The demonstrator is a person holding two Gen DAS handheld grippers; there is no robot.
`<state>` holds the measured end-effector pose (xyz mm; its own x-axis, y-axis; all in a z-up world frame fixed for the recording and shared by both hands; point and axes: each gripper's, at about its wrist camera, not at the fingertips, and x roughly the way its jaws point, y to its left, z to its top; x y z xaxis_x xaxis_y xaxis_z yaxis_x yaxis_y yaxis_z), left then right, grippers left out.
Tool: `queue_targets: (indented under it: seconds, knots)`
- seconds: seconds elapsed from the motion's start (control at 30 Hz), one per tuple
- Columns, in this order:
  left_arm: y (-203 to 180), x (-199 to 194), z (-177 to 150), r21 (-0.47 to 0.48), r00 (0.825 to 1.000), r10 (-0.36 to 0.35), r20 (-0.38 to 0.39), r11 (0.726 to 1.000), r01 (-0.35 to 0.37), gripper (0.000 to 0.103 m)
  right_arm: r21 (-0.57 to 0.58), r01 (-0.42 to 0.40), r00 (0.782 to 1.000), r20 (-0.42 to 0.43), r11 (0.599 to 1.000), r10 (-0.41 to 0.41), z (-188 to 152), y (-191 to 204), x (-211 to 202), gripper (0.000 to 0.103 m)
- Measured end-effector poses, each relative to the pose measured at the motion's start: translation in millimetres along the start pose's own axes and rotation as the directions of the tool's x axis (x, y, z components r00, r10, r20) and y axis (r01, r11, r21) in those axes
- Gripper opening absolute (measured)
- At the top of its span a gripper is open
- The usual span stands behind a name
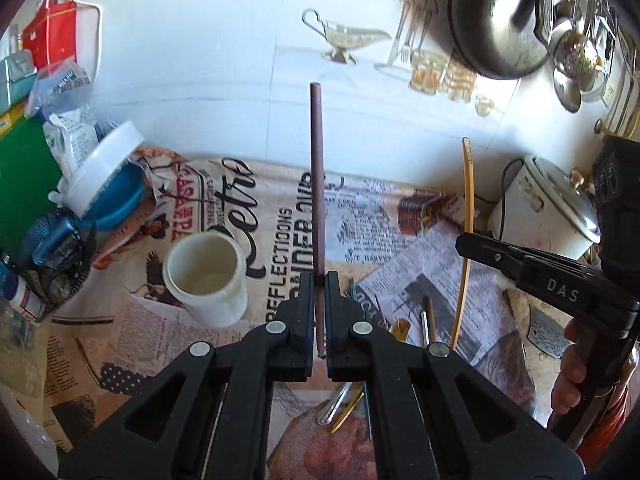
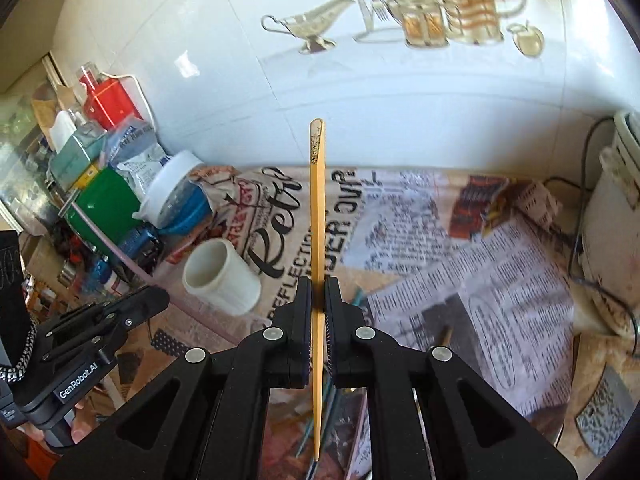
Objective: Organize utensils
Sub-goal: 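Lift both held chopsticks upright and carry them over the white cup, then lower both chopsticks into the white cup and open both tools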
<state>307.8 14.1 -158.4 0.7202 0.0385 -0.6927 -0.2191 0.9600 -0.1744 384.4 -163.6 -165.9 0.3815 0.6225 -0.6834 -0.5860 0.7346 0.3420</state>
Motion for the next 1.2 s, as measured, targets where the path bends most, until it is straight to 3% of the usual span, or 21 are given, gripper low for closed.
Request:
queue_targets:
  seconds: [0.2, 0.53, 0.87, 1.2]
  knots:
    - [25.7, -18.3, 26.7, -0.003, 0.998, 0.021, 0.060, 1.000, -0.021, 0.003, -0.041, -0.007, 0.999, 0.051, 0.999, 0.009, 25.2, 27.5, 6.3, 0.006]
    - [83.0, -24.0, 57.7, 0.030, 0.995, -0.020, 0.095, 0.999, 0.018, 0.003, -0.051, 0.008, 0.992, 0.128, 0.999, -0.001, 63.4, 83.0, 34.3, 0.006]
    - [130.1, 3.5, 67.1, 0.043, 0.997, -0.052, 0.057, 0.998, 0.049, 0.003, -0.047, 0.013, 0.989, 0.146, 0.999, -0.006, 90.3, 123.3, 88.7, 0.006]
    - [148.2, 41.6, 58.5, 0.064, 0.998, -0.066, -0.021, 0.996, 0.067, 0.003, -0.038, 0.037, 0.993, 0.112, 0.999, -0.032, 89.1, 134.6, 140.2, 0.006]
